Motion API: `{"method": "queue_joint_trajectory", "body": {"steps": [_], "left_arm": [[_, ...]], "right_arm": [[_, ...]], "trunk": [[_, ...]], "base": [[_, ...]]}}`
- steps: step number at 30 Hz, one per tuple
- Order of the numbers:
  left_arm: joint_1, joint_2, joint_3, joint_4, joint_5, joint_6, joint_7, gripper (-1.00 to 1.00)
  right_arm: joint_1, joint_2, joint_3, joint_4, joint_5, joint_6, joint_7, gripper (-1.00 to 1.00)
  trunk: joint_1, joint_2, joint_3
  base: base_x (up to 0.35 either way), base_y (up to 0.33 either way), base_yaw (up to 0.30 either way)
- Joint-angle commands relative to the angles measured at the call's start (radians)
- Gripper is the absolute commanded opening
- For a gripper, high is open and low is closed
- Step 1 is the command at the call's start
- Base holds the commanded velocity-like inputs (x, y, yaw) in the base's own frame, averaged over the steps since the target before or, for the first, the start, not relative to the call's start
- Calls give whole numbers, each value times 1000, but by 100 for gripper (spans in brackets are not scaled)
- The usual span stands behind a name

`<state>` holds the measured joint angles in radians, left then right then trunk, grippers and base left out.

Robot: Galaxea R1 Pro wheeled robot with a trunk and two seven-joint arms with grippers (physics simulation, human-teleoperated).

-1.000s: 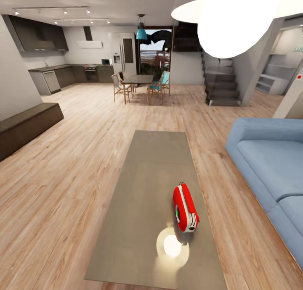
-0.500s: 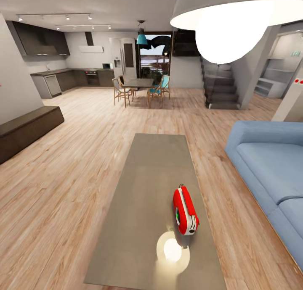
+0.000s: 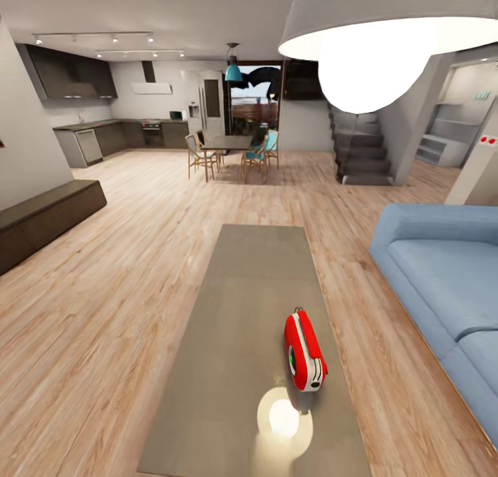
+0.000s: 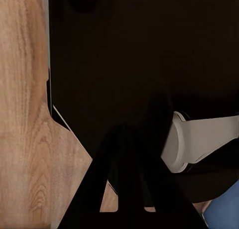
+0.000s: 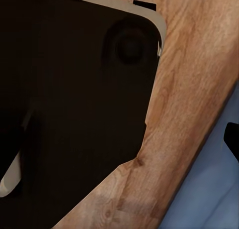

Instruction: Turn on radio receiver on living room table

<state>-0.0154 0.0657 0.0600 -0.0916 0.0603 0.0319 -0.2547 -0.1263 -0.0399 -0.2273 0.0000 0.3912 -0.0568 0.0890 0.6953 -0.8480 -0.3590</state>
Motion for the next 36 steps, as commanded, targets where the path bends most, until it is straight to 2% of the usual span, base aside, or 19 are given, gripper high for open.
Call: {"method": "queue_joint_trajectory", "body": {"steps": [1,36], "left_arm": [[0,0,0,0,0,0,0,-100],[0,1,0,1,3,2,2,-100]], "right_arm": [[0,0,0,0,0,0,0,100],[0,0,-1,0,-2,0,0,100]], "trunk": [[0,0,2],[0,0,57]], "base": [[0,0,0],[0,0,0]]}}
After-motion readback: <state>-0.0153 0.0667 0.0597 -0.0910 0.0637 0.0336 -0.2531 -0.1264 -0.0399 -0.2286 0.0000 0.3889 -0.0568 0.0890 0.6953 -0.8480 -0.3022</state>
